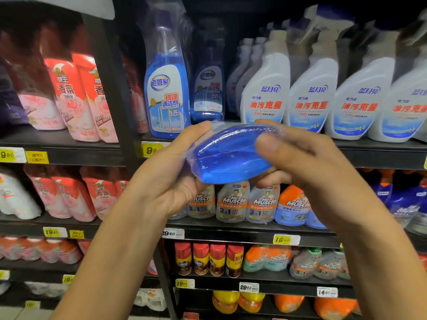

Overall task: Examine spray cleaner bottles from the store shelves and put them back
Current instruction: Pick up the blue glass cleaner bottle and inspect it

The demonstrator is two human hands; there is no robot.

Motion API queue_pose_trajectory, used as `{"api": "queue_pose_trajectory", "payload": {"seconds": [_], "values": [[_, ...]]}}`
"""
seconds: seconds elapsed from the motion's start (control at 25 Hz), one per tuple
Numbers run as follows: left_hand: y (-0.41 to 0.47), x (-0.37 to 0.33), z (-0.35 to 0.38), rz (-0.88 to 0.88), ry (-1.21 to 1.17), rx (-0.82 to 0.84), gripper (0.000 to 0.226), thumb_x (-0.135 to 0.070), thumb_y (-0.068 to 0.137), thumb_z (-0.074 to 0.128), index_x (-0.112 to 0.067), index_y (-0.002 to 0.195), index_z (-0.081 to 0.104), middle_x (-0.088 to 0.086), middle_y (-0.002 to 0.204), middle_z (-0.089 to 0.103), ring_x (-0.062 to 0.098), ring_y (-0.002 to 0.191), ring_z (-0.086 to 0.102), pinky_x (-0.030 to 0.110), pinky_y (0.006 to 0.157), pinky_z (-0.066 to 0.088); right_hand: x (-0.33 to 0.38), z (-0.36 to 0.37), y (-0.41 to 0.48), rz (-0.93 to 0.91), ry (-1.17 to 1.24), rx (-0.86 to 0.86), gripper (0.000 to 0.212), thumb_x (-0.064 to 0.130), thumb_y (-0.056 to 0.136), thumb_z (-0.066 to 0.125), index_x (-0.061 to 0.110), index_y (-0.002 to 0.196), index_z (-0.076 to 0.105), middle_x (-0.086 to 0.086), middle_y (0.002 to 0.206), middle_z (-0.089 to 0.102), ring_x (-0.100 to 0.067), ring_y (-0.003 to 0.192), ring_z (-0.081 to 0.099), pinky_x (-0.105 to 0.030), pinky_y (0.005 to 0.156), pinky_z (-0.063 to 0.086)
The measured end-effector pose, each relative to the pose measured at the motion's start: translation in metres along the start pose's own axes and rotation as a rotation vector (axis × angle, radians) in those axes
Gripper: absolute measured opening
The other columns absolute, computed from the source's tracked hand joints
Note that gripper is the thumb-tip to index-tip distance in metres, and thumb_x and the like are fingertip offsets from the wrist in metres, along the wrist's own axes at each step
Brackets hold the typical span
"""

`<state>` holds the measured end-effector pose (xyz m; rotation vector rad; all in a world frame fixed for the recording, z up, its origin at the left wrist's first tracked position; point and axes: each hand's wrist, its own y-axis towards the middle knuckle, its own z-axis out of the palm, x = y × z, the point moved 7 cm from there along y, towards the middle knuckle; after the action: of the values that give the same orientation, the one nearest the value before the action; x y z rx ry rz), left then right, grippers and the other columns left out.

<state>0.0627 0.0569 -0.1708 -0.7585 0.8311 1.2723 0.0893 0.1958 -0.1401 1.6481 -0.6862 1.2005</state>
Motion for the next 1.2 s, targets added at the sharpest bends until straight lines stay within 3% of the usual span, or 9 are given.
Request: {"api": "queue_pose_trajectory", "payload": {"seconds": [0.16, 0.28, 0.36, 0.52, 0.68, 0.8, 0.88, 1.04, 1.2], "values": [[0.005, 0.004, 0.0, 0.003, -0.005, 0.027, 0.043, -0.028, 0.089, 0.054, -0.022, 0.051, 0.075, 0.004, 0.093, 0.067, 0.018, 0.086, 0.065, 0.031, 0.077, 0.054, -0.001, -0.003, -0.004, -0.075, -0.192, -0.099, 0.031, 0.026, 0.082, 0.064, 0.016, 0.111, 0.069, -0.008, 0.112, 0.069, -0.017, 0.089, 0.07, -0.029, 0.069, 0.058], [0.005, 0.004, -0.001, 0.009, -0.05, 0.042, 0.027, -0.022, 0.075, 0.062, -0.017, 0.052, 0.076, 0.007, 0.082, 0.073, 0.018, 0.075, 0.072, 0.034, 0.061, 0.061, -0.012, -0.012, -0.004, -0.019, -0.15, -0.046, 0.045, 0.023, 0.08, 0.063, 0.014, 0.124, 0.063, -0.006, 0.135, 0.058, -0.018, 0.103, 0.068, -0.036, 0.081, 0.059], [0.005, 0.003, 0.001, 0.014, -0.086, 0.064, 0.02, -0.02, 0.067, 0.063, -0.014, 0.053, 0.076, 0.009, 0.076, 0.075, 0.02, 0.069, 0.074, 0.033, 0.051, 0.06, -0.013, -0.011, -0.005, -0.005, -0.098, 0.021, 0.055, 0.017, 0.079, 0.06, 0.008, 0.133, 0.053, -0.004, 0.132, 0.061, -0.014, 0.106, 0.066, -0.033, 0.083, 0.057], [0.007, 0.006, -0.002, 0.053, -0.097, 0.11, 0.02, -0.021, 0.069, 0.062, -0.012, 0.063, 0.079, 0.009, 0.078, 0.076, 0.019, 0.07, 0.074, 0.03, 0.052, 0.059, -0.019, -0.02, -0.005, -0.012, -0.002, 0.068, 0.073, 0.008, 0.073, 0.068, 0.011, 0.142, 0.042, -0.001, 0.115, 0.071, -0.019, 0.097, 0.069, -0.03, 0.078, 0.056], [0.01, 0.017, -0.005, 0.134, -0.058, 0.12, 0.046, -0.024, 0.077, 0.061, -0.01, 0.121, 0.061, 0.013, 0.114, 0.07, 0.025, 0.103, 0.069, 0.038, 0.08, 0.059, -0.034, -0.025, -0.003, 0.063, 0.224, -0.044, 0.058, 0.047, 0.069, 0.077, 0.017, 0.118, 0.067, -0.008, 0.105, 0.074, -0.024, 0.09, 0.071, -0.034, 0.071, 0.057], [0.006, 0.018, 0.0, 0.337, 0.091, 0.143, 0.055, -0.02, 0.083, 0.06, -0.02, 0.137, 0.046, 0.009, 0.122, 0.067, 0.027, 0.108, 0.066, 0.039, 0.084, 0.057, -0.042, -0.019, -0.001, 0.095, -0.024, -0.112, 0.04, 0.037, 0.079, 0.069, 0.02, 0.115, 0.067, 0.0, 0.105, 0.074, -0.014, 0.094, 0.071, -0.026, 0.073, 0.056], [0.002, 0.018, -0.001, 0.449, 0.178, 0.129, 0.069, -0.016, 0.082, 0.062, -0.029, 0.144, 0.035, 0.006, 0.122, 0.067, 0.027, 0.108, 0.066, 0.04, 0.084, 0.057, -0.047, -0.011, -0.001, 0.109, -0.292, -0.078, 0.058, 0.046, 0.07, 0.075, 0.034, 0.124, 0.058, 0.01, 0.114, 0.069, -0.006, 0.104, 0.066, -0.025, 0.082, 0.053], [-0.002, 0.021, -0.003, 0.485, 0.279, 0.123, 0.08, -0.017, 0.081, 0.066, -0.042, 0.145, 0.026, -0.008, 0.11, 0.073, 0.02, 0.098, 0.071, 0.034, 0.074, 0.059, -0.063, 0.001, -0.002, 0.204, -0.576, -0.091, 0.103, 0.067, 0.042, 0.078, 0.046, 0.133, 0.035, 0.016, 0.127, 0.053, -0.005, 0.116, 0.054, -0.034, 0.09, 0.052], [-0.01, 0.01, -0.002, 0.565, 0.373, 0.159, 0.047, -0.027, 0.091, 0.056, -0.04, 0.134, 0.043, -0.011, 0.093, 0.075, 0.008, 0.077, 0.072, 0.017, 0.061, 0.055, -0.069, 0.004, 0.004, 0.099, -0.273, -0.047, 0.084, 0.036, 0.047, 0.077, 0.029, 0.125, 0.047, 0.003, 0.113, 0.064, -0.015, 0.101, 0.065, -0.036, 0.081, 0.057]]}}
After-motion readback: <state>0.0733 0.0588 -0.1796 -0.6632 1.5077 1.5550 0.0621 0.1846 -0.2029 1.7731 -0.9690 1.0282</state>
